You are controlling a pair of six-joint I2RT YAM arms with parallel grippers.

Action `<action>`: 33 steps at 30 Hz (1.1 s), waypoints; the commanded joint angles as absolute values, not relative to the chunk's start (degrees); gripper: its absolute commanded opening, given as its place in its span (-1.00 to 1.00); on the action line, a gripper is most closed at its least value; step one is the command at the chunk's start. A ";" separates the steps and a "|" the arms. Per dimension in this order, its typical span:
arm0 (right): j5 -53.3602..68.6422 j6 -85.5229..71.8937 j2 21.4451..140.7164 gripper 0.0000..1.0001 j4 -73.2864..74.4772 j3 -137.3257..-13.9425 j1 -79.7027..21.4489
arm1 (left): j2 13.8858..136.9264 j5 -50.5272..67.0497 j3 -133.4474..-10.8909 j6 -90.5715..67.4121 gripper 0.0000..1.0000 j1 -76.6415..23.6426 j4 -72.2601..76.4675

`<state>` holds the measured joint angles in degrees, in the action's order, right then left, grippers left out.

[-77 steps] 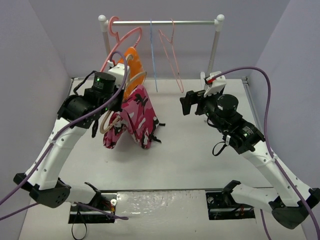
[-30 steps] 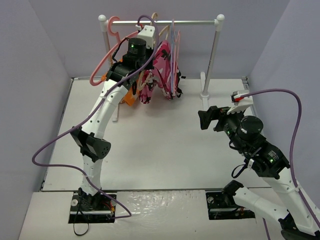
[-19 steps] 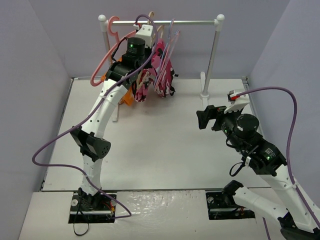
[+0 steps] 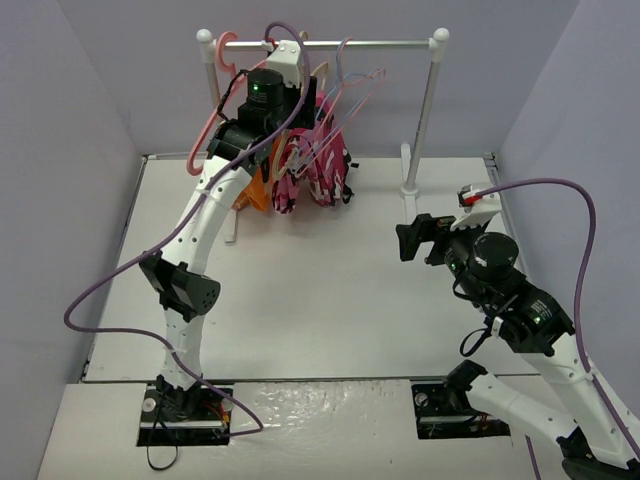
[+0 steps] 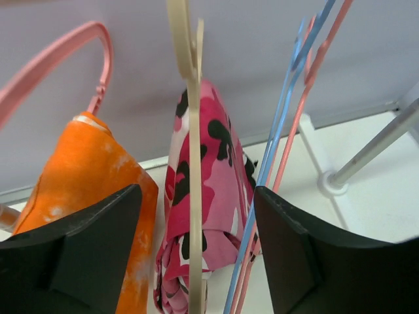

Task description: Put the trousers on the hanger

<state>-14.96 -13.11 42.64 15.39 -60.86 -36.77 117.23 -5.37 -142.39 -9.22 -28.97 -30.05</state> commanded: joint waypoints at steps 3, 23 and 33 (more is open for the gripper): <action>-23.58 -10.58 39.18 1.00 13.58 -62.94 -36.47 | 99.80 -7.14 -139.76 -6.36 0.79 -28.16 -28.34; -37.31 -4.29 31.90 1.00 17.40 -60.29 -36.56 | 36.33 -27.14 -68.60 -9.16 0.94 -26.98 -46.24; -35.92 -4.83 26.99 1.00 17.63 -54.94 -36.62 | 27.26 -29.38 -53.46 -14.15 0.94 -26.98 -41.48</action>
